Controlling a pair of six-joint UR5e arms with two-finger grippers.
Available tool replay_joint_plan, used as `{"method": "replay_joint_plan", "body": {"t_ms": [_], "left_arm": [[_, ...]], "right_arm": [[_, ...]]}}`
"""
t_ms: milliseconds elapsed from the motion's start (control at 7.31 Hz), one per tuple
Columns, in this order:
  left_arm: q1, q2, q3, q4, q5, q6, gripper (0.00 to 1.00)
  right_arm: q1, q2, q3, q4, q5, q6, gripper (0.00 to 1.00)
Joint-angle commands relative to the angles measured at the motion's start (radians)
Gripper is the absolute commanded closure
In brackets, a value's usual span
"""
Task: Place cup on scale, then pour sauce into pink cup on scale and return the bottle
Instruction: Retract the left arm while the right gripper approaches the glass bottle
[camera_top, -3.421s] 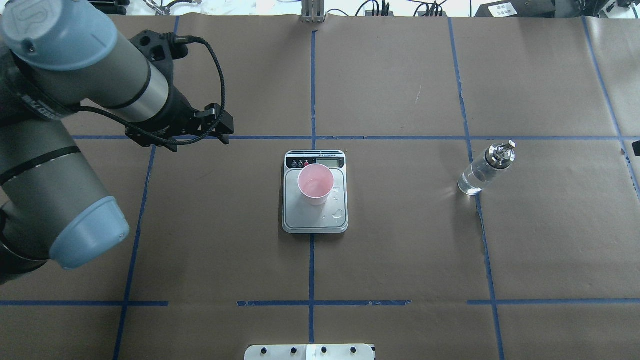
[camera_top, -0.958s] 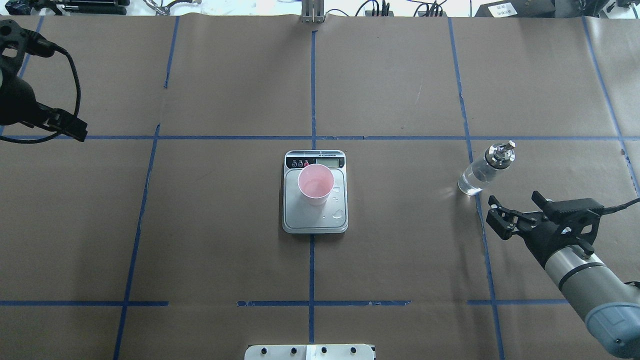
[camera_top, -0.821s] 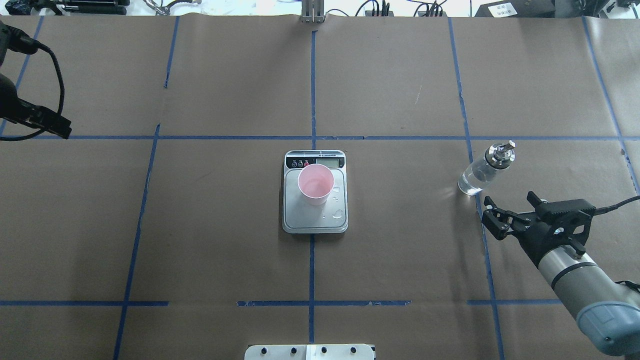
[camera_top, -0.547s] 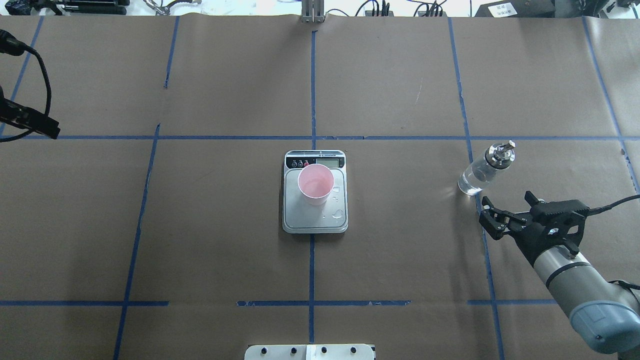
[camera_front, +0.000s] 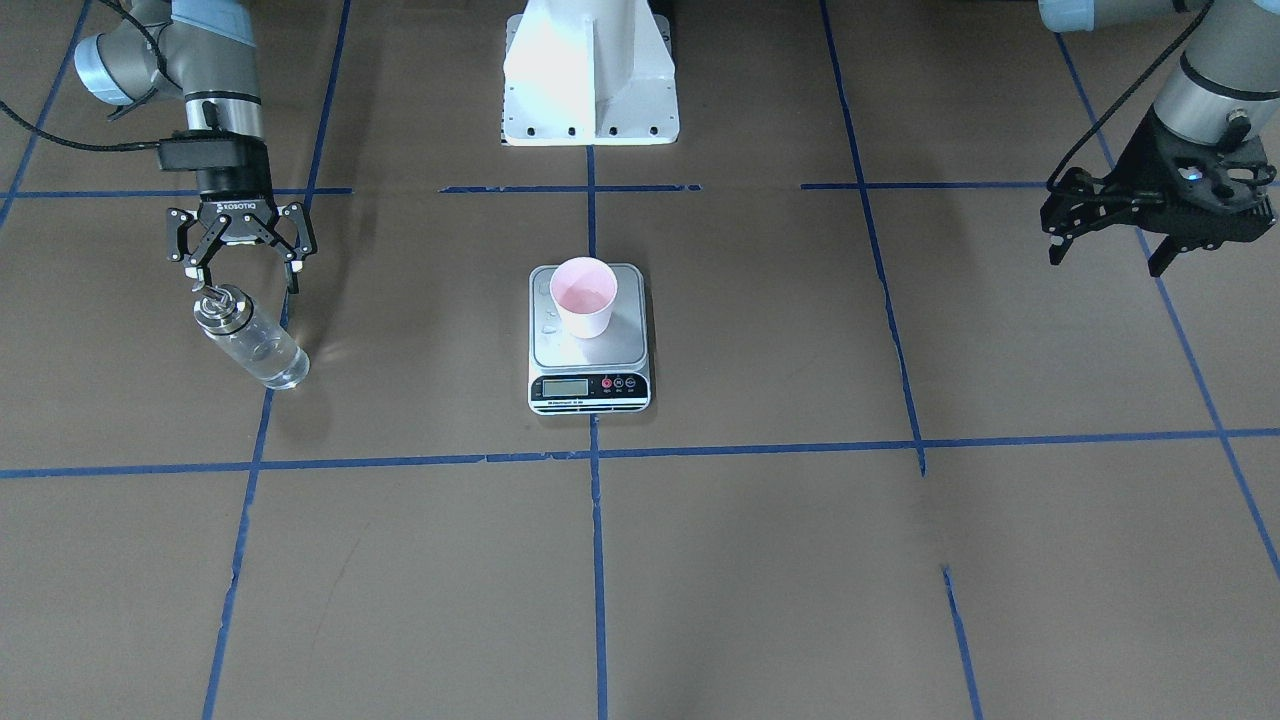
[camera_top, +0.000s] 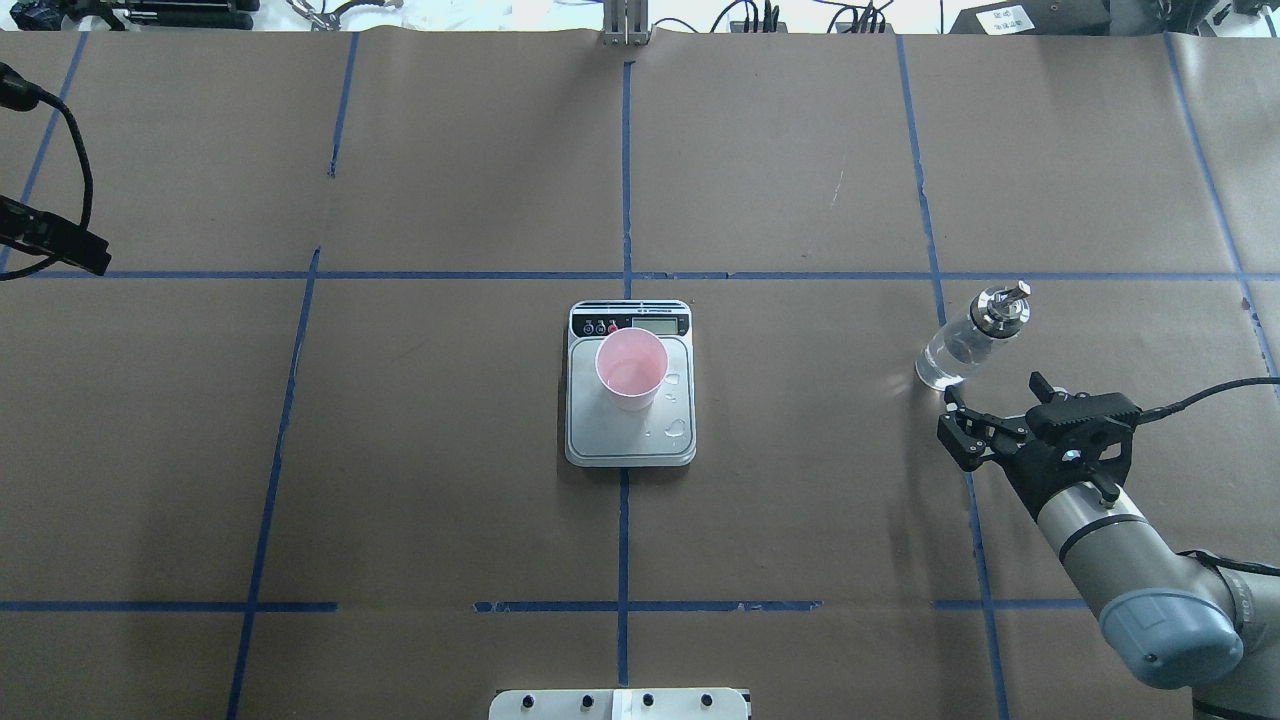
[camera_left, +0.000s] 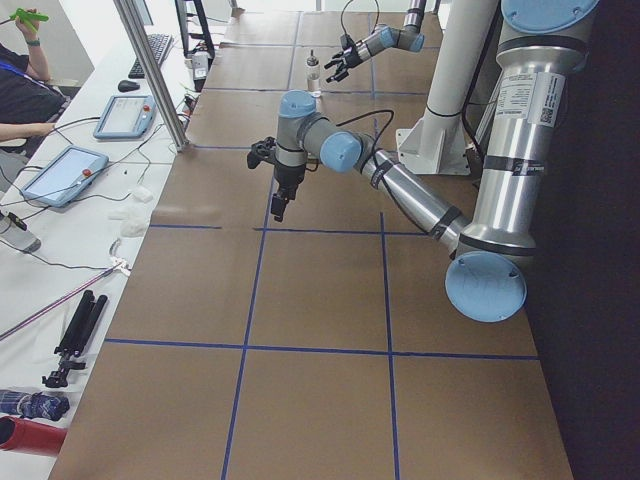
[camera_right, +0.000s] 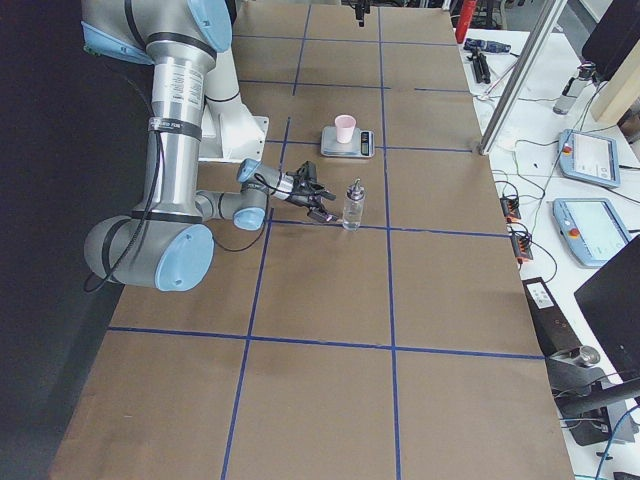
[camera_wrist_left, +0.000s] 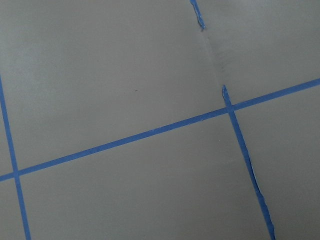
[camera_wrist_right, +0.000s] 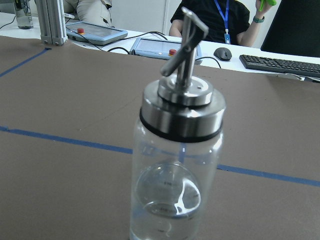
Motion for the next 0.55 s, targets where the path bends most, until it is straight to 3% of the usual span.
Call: {"method": "replay_joint_plan", "body": {"t_ms": [0,411], "left_arm": [[-0.002,-0.001,0.002,0.000,-0.001,-0.001,0.00],[-0.002,-0.002,0.007,0.000,-0.002,-0.001,0.00]], "right_arm": [[0.029,0.004,-0.003,-0.001,0.005,-0.013,0.00],[0.069,0.117,-0.069,-0.001,0.010,-0.043,0.00]]}}
